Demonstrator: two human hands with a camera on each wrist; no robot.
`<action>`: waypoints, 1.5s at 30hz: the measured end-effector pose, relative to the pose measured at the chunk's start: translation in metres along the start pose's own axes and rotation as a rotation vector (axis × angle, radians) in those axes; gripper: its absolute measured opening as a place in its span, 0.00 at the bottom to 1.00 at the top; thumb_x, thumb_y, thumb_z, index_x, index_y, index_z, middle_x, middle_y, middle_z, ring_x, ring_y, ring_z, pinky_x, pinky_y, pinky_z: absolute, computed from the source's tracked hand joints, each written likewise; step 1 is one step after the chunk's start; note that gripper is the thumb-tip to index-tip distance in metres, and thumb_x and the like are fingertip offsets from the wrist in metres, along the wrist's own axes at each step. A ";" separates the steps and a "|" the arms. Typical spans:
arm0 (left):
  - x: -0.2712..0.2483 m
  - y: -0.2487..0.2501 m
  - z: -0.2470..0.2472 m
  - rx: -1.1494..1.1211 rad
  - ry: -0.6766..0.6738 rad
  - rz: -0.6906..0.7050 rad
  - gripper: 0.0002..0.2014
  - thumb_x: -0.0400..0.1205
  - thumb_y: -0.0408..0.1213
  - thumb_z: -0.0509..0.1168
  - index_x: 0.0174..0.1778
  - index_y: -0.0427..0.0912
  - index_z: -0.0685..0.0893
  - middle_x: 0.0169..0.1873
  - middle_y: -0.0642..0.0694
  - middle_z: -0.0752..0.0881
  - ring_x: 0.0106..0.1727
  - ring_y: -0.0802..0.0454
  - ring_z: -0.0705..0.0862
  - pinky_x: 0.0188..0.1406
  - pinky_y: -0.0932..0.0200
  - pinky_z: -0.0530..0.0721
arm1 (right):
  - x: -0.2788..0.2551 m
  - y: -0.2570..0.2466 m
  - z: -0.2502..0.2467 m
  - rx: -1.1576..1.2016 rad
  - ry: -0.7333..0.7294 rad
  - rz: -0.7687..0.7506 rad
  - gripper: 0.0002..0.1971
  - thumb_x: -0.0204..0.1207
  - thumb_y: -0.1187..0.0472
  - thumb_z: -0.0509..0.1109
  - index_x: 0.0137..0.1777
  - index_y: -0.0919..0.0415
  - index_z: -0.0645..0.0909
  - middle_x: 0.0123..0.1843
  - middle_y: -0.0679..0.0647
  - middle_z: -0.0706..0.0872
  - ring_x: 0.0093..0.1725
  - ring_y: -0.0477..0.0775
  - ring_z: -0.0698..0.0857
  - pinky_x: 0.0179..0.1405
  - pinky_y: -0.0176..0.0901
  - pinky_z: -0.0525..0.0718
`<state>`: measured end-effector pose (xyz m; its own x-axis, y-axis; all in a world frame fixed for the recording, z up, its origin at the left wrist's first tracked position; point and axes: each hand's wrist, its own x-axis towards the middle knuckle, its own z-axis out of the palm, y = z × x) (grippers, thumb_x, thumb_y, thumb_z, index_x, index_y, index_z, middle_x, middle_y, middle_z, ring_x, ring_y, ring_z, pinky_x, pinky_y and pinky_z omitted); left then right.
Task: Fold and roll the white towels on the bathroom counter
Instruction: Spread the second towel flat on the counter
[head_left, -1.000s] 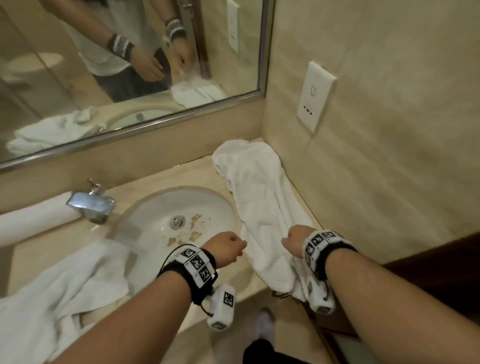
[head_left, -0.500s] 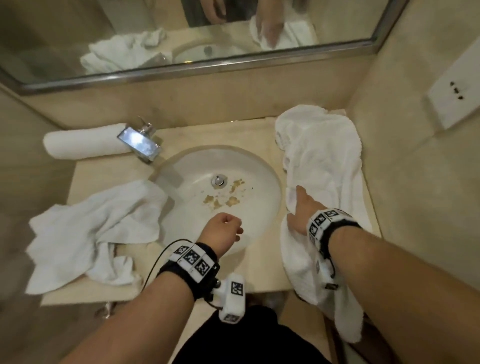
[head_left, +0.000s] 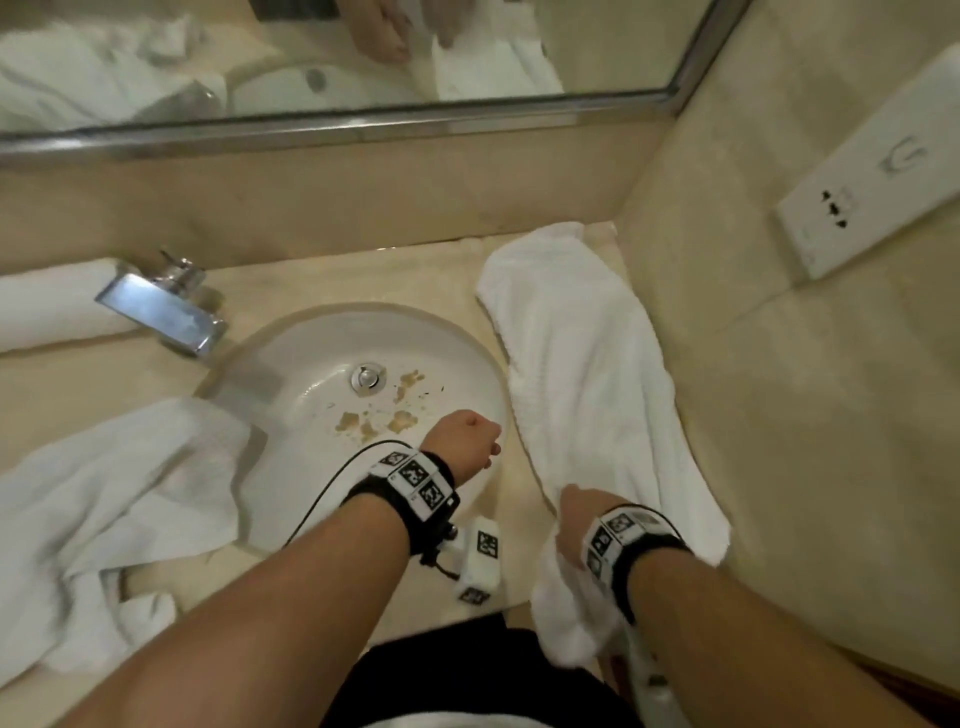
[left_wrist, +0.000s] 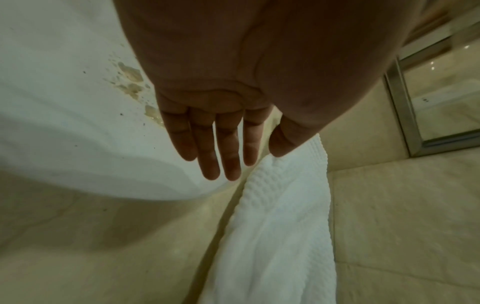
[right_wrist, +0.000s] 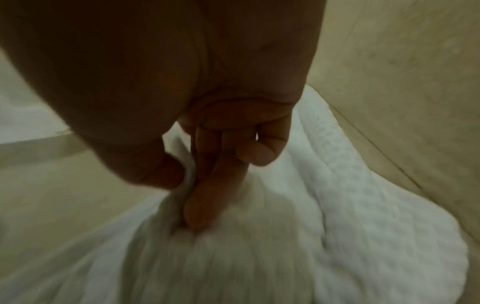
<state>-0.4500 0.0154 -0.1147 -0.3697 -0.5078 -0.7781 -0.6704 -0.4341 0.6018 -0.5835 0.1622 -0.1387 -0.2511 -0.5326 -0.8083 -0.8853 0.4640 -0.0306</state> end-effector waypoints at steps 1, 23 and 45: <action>0.002 0.002 0.001 0.028 -0.002 0.007 0.12 0.89 0.43 0.61 0.50 0.40 0.85 0.53 0.42 0.91 0.55 0.42 0.90 0.63 0.46 0.86 | -0.005 0.002 0.004 -0.066 -0.045 -0.017 0.15 0.82 0.51 0.61 0.64 0.58 0.79 0.64 0.59 0.86 0.61 0.61 0.86 0.58 0.47 0.82; 0.063 0.013 0.051 0.100 0.111 0.280 0.18 0.69 0.50 0.72 0.46 0.40 0.86 0.44 0.40 0.88 0.43 0.41 0.87 0.45 0.40 0.89 | 0.078 0.006 -0.120 0.345 0.455 -0.223 0.24 0.78 0.37 0.63 0.69 0.47 0.72 0.67 0.47 0.77 0.65 0.53 0.77 0.63 0.52 0.79; 0.086 0.072 0.044 -0.278 -0.286 0.216 0.13 0.66 0.39 0.71 0.47 0.48 0.84 0.40 0.45 0.85 0.39 0.53 0.81 0.43 0.56 0.77 | 0.047 0.034 -0.141 0.885 0.868 -0.085 0.18 0.88 0.49 0.57 0.41 0.61 0.71 0.33 0.51 0.78 0.34 0.55 0.78 0.39 0.53 0.78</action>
<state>-0.5582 -0.0271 -0.1467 -0.6711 -0.3996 -0.6244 -0.3746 -0.5441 0.7508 -0.6808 0.0530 -0.0949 -0.6805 -0.7196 -0.1386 -0.4277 0.5436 -0.7222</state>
